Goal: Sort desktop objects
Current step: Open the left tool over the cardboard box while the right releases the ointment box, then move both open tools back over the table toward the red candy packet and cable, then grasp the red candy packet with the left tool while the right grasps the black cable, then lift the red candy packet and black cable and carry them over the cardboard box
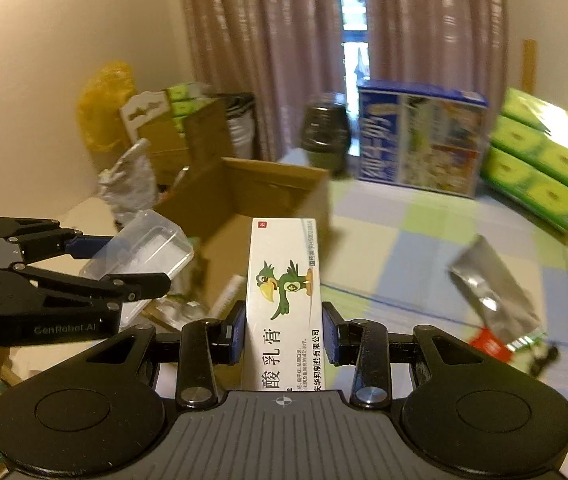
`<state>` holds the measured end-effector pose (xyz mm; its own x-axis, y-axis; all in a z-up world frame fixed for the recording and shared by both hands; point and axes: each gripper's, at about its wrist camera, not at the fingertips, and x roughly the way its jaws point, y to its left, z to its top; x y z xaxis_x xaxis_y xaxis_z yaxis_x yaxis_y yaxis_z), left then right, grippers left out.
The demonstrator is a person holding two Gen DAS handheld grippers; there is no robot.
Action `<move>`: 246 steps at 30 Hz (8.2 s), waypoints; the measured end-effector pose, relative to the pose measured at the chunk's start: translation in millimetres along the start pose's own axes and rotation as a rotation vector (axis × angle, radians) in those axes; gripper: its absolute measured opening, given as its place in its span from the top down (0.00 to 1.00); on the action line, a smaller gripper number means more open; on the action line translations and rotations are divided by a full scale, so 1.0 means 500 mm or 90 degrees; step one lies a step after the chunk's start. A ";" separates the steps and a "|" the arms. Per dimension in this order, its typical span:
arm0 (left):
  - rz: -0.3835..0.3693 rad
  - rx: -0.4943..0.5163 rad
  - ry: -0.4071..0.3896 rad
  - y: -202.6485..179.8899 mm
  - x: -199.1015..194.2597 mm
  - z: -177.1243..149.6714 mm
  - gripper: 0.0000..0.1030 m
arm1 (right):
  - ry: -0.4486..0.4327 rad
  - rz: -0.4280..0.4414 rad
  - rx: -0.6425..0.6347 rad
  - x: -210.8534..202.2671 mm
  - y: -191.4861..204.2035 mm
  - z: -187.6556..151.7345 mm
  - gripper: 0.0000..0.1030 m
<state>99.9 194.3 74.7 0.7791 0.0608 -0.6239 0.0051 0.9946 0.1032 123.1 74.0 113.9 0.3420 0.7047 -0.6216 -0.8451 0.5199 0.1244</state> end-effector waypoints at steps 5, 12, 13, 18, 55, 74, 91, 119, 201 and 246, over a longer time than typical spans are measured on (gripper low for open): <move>0.035 -0.023 0.015 0.119 0.004 -0.003 0.51 | 0.010 0.027 -0.019 0.058 0.057 0.034 0.66; 0.057 -0.039 0.030 0.222 0.037 -0.014 0.50 | 0.025 0.042 -0.018 0.136 0.071 0.068 0.66; 0.056 -0.042 0.034 0.231 0.045 -0.015 0.50 | 0.027 0.044 -0.016 0.144 0.073 0.071 0.66; 0.046 -0.056 0.043 0.254 0.082 -0.025 0.50 | 0.036 0.050 -0.015 0.188 0.086 0.082 0.66; 0.050 -0.074 0.029 0.254 0.064 -0.051 0.23 | -0.006 0.065 0.082 0.181 0.027 0.068 0.38; -0.023 -0.012 0.019 0.087 0.002 0.001 0.04 | -0.028 -0.019 0.110 -0.015 -0.148 -0.027 0.05; -0.135 0.053 0.002 -0.167 0.032 0.078 0.01 | -0.043 -0.165 0.262 -0.203 -0.411 -0.180 0.02; -0.129 0.013 0.022 -0.372 0.342 0.021 0.01 | -0.033 -0.255 0.343 -0.087 -0.576 -0.259 0.02; -0.203 0.077 0.114 -0.382 0.441 -0.055 0.56 | 0.118 -0.162 0.186 0.062 -0.504 -0.270 0.81; -0.194 0.086 0.071 -0.372 0.386 -0.084 0.61 | 0.091 -0.206 0.174 0.068 -0.468 -0.271 0.87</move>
<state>222.9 24.7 -97.5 0.6559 -0.2208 -0.7218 0.3150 0.9491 -0.0041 276.6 -89.1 -41.3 0.4945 0.4207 -0.7606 -0.5581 0.8245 0.0931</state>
